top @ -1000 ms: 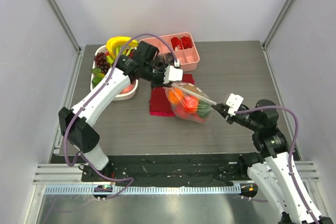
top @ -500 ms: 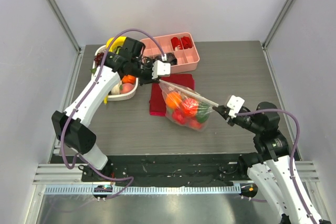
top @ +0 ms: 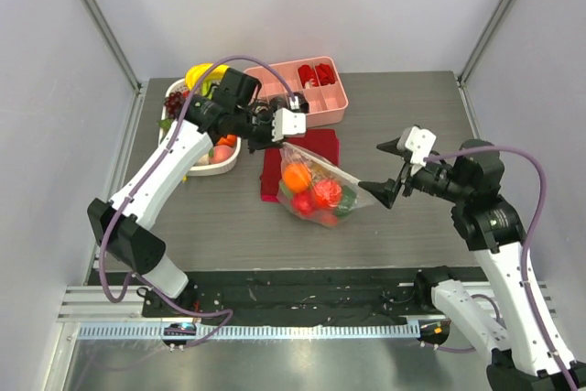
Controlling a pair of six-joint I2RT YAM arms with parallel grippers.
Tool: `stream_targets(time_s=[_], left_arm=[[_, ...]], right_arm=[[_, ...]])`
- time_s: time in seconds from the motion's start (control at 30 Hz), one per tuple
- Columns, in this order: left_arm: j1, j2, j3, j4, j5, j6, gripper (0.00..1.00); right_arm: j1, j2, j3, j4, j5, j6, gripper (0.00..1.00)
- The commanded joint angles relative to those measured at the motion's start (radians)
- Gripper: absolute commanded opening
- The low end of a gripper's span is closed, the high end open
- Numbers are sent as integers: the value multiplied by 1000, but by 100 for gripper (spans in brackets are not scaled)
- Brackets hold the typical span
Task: Place the food in the zip-top bag and seal the zipper
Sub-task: Place the zipper food storage bag at the center of the board.
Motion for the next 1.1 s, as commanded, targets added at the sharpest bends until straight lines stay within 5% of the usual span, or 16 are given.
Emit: stream_targets(time_s=[0.0,0.5,0.6,0.7,0.8,1.07], left_arm=[[-22,-74,4,67,-9,-35,0],[-62,-77,17,70,-29,-73,0],[-62,-83,6,77,-42,-72,0],[-62,-86,-8,82,-62,-75,0],[-48,-86,-26,82,-75,-72,0],[-20,-100,-62,97,-56,-64,10]], right_arm=[[4,111,69,-14,-100,81,93],[222,386,148,-33,41,59,79],[248,406,123,-7,70,56,68],[262,405,94,-3,95,35,46],[262,365,72,-6,118,27,1],[260,235,37,-86,164,-11,1]])
